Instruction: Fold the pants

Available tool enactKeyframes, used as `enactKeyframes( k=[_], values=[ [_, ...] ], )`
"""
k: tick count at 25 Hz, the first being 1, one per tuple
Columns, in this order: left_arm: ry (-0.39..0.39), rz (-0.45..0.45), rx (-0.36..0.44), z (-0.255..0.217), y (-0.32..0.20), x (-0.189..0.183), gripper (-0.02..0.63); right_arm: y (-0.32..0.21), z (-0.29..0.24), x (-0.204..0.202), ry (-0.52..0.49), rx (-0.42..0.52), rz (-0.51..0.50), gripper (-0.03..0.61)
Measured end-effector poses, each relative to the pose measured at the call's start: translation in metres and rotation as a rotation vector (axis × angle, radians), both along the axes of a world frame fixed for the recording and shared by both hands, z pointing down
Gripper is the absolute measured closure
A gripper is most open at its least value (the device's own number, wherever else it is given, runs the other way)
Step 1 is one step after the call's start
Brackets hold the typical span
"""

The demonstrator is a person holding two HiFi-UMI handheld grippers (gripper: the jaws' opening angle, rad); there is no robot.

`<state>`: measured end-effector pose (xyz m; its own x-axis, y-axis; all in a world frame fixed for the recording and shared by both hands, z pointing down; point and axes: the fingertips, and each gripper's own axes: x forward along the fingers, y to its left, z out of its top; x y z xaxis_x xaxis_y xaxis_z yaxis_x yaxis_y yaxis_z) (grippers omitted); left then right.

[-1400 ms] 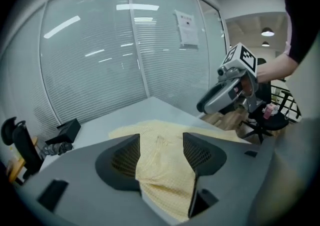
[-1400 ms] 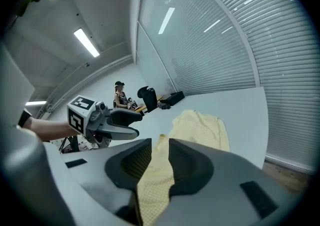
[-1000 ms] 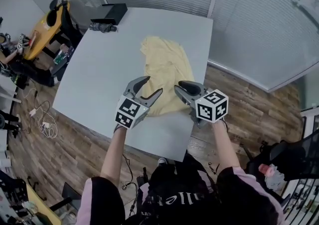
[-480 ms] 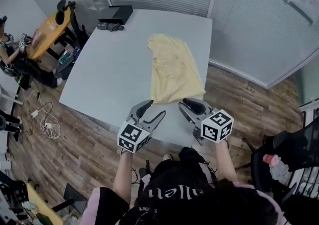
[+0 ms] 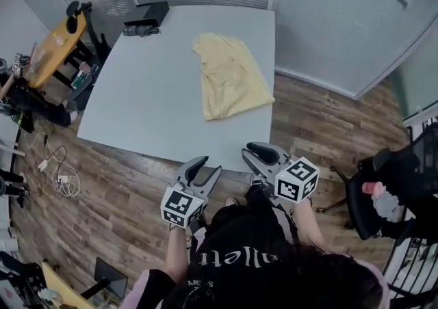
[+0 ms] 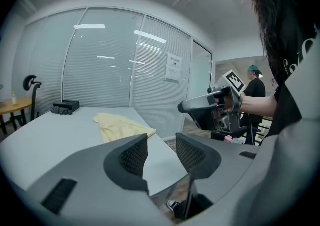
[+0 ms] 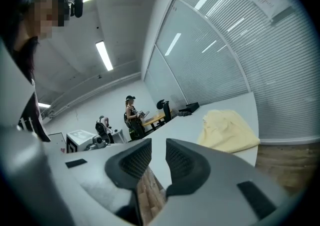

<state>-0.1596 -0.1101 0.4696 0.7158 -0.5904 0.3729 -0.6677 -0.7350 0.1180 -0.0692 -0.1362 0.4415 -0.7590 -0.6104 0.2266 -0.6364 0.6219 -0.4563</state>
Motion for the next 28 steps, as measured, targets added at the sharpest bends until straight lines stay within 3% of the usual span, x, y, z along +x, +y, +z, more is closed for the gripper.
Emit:
enactKeyframes(
  k=[10, 20, 28],
  values=[
    [-0.002, -0.015, -0.008, 0.012, 0.025, -0.002, 0.488, 0.039, 0.013, 0.003, 0.029, -0.053, 0.032, 0.486],
    [0.017, -0.051, 0.033, -0.011, 0.050, 0.013, 0.505, 0.063, 0.012, -0.005, 0.011, -0.059, -0.032, 0.495],
    [0.040, -0.077, 0.065, -0.031, 0.090, 0.057, 0.509, 0.115, 0.010, 0.045, 0.005, -0.052, -0.040, 0.529]
  ],
)
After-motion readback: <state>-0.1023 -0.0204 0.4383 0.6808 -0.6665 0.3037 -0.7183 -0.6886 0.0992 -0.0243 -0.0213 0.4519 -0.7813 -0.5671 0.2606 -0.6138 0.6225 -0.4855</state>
